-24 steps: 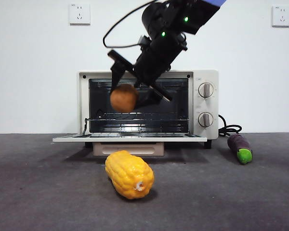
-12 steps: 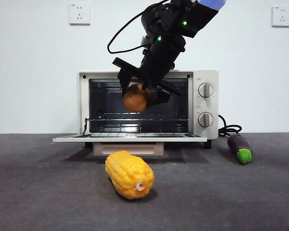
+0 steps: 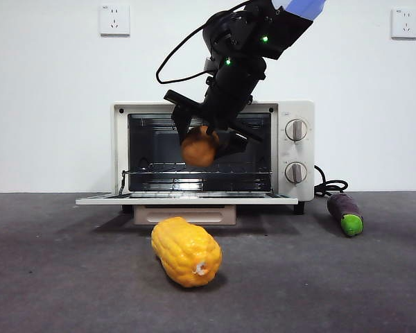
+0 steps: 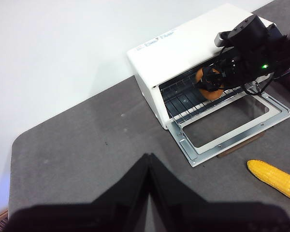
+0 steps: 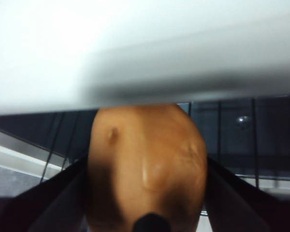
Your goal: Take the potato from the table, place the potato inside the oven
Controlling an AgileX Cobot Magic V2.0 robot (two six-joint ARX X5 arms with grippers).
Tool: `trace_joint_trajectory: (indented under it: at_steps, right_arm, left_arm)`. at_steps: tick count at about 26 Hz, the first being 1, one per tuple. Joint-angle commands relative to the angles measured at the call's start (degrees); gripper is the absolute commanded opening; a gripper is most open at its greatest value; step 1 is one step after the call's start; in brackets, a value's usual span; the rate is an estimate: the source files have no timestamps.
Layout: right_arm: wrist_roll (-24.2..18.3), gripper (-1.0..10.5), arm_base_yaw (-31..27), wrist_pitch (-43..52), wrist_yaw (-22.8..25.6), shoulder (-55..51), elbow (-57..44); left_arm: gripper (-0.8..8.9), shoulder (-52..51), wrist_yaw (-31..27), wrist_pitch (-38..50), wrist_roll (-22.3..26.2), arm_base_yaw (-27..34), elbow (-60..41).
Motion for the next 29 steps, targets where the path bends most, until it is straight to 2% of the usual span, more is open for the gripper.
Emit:
trace_joint_trajectory:
  at_steps: [1, 12, 15, 18, 20, 23, 29]
  right_arm:
    - [-0.4, 0.7, 0.0, -0.5, 1.0, 1.2, 0.2]
    - [-0.4, 0.7, 0.0, -1.4, 3.5, 1.2, 0.2]
    - [-0.4, 2.6, 0.0, -1.4, 3.7, 1.2, 0.2]
    - [-0.4, 2.6, 0.0, -1.2, 4.5, 1.2, 0.2]
    - [-0.4, 3.1, 0.0, -1.2, 4.5, 1.2, 0.2]
    - [-0.4, 5.1, 0.0, -1.1, 4.5, 1.2, 0.2]
    - [-0.5, 5.2, 0.5, -1.8, 2.8, 0.9, 0.2]
  left_arm:
    - [-0.06, -0.2, -0.2, 0.3, 0.7, -0.1, -0.3]
    - [-0.06, -0.2, -0.2, 0.3, 0.6, -0.1, -0.3]
    - [-0.06, -0.2, -0.2, 0.3, 0.6, -0.1, -0.3]
    - [-0.06, -0.2, -0.2, 0.3, 0.6, -0.1, -0.3]
    - [-0.06, -0.2, -0.2, 0.3, 0.6, -0.1, -0.3]
    - [-0.06, -0.2, -0.2, 0.3, 0.6, -0.1, -0.3]
    - [-0.06, -0.2, 0.0, 0.3, 0.6, -0.1, -0.3]
